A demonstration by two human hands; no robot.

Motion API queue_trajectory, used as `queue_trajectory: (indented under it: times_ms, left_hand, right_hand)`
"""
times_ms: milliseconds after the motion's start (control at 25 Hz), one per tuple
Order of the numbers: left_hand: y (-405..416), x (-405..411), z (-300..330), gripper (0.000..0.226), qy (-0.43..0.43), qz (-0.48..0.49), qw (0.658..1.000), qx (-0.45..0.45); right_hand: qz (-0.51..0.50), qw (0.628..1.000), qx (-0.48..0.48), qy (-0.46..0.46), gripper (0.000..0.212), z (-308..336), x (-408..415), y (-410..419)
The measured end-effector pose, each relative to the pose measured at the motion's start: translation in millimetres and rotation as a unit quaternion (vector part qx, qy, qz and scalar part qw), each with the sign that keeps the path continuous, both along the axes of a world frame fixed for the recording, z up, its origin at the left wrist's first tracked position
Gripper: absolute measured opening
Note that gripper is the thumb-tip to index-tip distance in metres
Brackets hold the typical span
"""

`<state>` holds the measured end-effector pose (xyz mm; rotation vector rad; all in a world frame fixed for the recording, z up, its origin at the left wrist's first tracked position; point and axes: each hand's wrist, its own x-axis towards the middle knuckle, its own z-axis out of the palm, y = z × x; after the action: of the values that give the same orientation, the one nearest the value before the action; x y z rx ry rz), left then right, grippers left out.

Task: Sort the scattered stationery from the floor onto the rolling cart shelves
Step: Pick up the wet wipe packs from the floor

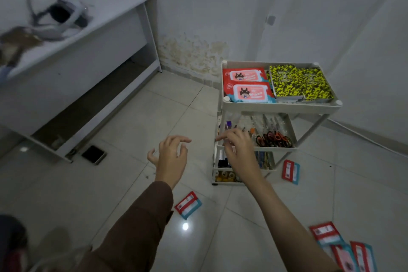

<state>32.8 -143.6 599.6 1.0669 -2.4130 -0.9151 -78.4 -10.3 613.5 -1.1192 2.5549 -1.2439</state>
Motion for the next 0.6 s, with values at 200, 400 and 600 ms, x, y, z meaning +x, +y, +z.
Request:
queue_trajectory:
  times_ms: [200,400,600]
  left_hand:
    - [-16,81,-65,0.026,-0.089,0.051,0.993,0.065]
    - [-27,132,-159,0.021,-0.166,0.05,0.971,0.164]
    - [-37,140,-290,0.021,-0.154,0.059,0.934,0.318]
  right_hand:
    - [0.064,0.99,0.037,-0.121,0.026,-63,44,-7]
    - [0.004,0.966,0.083,-0.244,0.024,-164,80,-11]
    - [-0.023,0.943,0.14,-0.301,0.019,-308,91,-18]
